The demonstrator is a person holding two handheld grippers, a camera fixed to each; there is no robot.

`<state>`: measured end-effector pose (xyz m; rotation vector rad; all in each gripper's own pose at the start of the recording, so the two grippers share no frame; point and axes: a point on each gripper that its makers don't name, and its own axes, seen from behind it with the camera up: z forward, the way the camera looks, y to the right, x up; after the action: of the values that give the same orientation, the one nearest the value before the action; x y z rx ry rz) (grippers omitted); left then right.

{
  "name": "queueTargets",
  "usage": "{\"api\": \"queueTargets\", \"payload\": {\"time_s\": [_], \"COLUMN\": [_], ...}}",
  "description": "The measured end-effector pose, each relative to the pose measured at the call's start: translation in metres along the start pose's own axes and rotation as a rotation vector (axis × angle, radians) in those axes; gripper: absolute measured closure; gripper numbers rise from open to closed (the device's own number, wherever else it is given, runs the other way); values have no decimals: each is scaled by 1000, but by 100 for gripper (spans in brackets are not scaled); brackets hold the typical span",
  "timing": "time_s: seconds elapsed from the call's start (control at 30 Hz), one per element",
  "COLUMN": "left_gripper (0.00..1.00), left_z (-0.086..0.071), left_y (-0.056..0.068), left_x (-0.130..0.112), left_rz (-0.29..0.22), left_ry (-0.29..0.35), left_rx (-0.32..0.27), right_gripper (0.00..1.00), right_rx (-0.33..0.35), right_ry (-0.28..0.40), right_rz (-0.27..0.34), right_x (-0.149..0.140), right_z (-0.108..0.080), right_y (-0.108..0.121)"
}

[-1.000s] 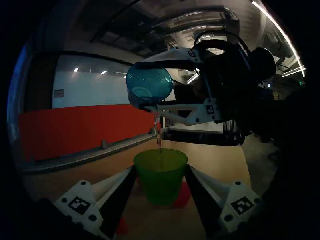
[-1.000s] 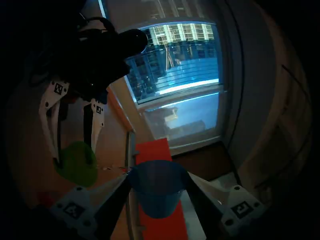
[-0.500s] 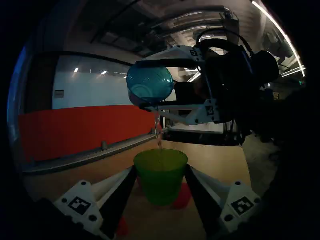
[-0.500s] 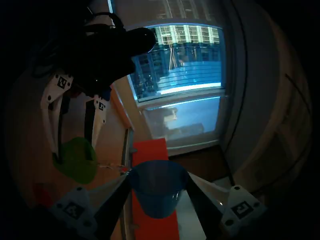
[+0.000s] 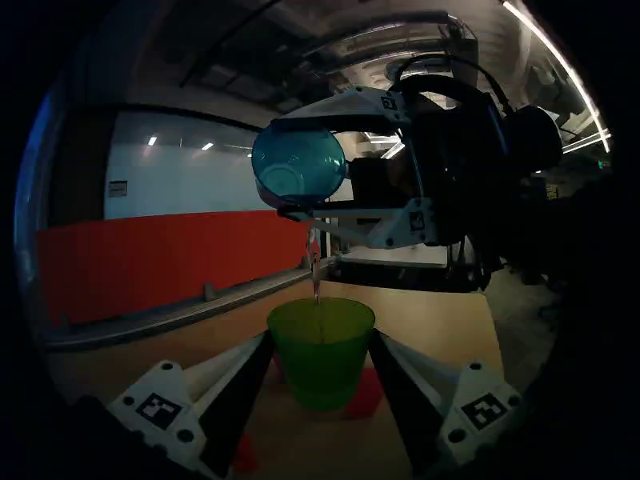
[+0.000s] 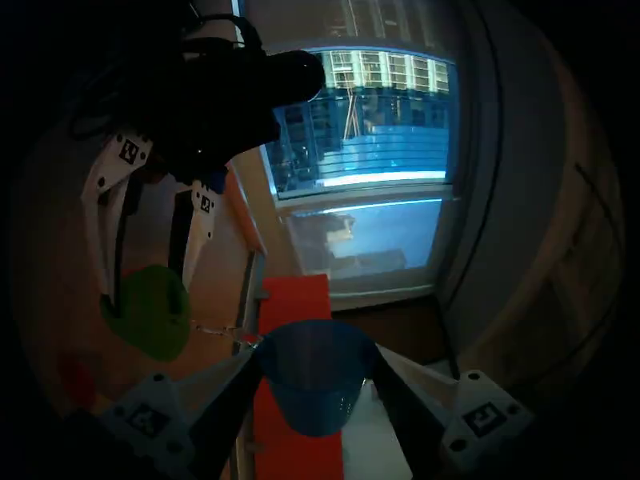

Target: Pour water

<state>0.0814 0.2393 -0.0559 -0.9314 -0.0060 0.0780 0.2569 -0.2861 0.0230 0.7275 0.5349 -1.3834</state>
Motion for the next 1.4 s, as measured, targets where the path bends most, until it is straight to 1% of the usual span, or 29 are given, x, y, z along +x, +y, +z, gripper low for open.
{"api": "queueTargets", "payload": {"time_s": [0.67,0.87,1.17,1.4], "left_gripper": [15,15,15,15], "left_z": [3,4,3,4], "left_y": [-1,-3,-7,-8], "left_x": [-2,-2,-3,-1], "left_rz": [-3,0,-2,-3], "left_ry": [1,-2,-1,1], "left_rx": [-3,0,5,8], "right_gripper": [9,9,9,9], "right_rx": [-17,-18,-14,-25], "right_ry": [-5,-10,-9,-1], "right_rz": [-56,-89,-123,-161], "right_x": [-1,0,4,13], "right_z": [3,6,8,10], "right_y": [2,0,-3,-2]}}
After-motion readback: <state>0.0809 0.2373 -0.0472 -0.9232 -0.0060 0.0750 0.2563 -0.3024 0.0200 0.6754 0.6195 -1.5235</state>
